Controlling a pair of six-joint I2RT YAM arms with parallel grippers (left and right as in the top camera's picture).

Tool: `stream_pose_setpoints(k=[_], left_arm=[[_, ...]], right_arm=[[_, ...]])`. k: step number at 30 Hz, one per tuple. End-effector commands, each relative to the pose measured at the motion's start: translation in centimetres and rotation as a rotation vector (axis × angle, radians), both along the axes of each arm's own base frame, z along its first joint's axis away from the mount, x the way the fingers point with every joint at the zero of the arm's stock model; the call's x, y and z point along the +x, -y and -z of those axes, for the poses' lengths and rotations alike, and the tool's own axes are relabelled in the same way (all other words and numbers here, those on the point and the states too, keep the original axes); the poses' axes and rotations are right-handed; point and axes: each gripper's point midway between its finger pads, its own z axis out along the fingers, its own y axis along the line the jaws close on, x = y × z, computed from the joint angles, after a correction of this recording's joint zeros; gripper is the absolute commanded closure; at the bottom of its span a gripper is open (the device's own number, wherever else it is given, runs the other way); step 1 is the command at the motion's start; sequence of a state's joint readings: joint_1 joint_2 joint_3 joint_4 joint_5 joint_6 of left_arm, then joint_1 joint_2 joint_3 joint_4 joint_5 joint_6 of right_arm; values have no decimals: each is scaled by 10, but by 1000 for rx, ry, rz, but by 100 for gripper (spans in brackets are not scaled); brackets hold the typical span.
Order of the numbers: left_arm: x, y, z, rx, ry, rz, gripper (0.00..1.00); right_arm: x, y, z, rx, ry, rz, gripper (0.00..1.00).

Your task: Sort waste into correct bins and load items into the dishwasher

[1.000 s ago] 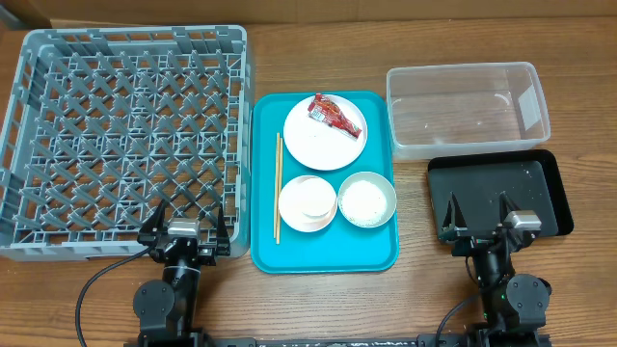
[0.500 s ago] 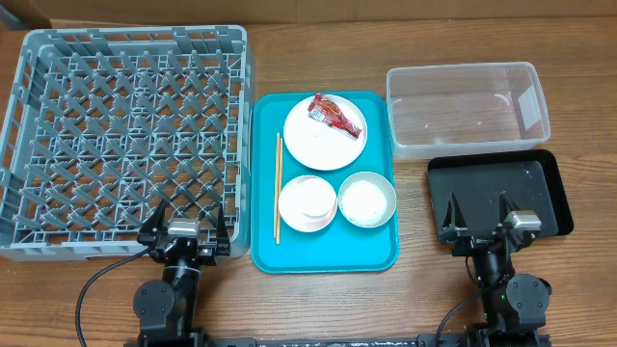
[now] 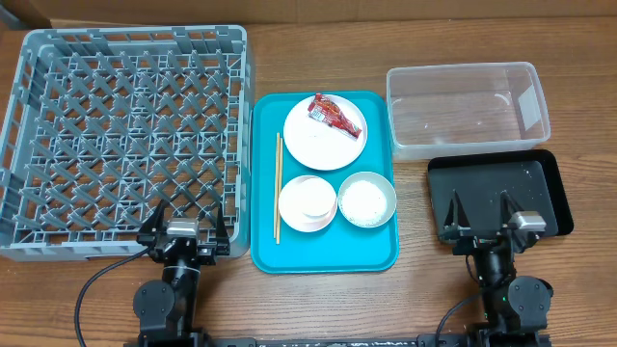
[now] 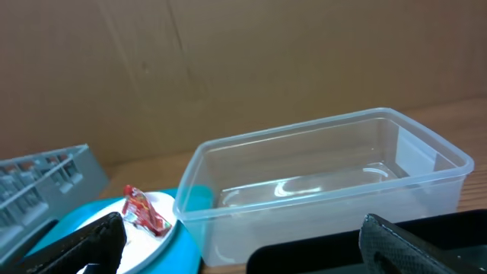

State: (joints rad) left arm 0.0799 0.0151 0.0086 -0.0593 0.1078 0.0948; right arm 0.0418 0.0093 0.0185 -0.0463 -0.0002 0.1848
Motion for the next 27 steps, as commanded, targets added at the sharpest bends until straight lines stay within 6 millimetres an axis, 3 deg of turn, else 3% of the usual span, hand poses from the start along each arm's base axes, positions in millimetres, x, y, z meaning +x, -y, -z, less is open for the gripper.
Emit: stream_pose_setpoints(k=[1,4,10,15,18,22,24,27], left_arm=[[-1,-2,-10,-106,31,-19,0],[-5,-2,-21,-122,16,-21,0],[-15,-4,-74,-128,-93,-46,0],[-1,-3,-83,-146,-357,-49,0],[8,-1,-86,-160,-537,-46,0],[14,0,-80,-178,-732,-52,0],[16,8,-76,-203,-787,-11,0],[17,16,-71,-230,-817,34,0]], right_arm=[[-1,-3,-2,79,-3,-13,0],[-3,-2,-13,77,-11,-9,0],[1,-2,-62,68,-115,-6,0],[23,-26,-86,-71,-336,-153,0],[39,-43,-89,-76,-535,-263,0],[52,-49,-82,-47,-842,-308,0],[56,-49,-75,-118,-980,-357,0],[79,-55,-78,-74,-1019,-370,0]])
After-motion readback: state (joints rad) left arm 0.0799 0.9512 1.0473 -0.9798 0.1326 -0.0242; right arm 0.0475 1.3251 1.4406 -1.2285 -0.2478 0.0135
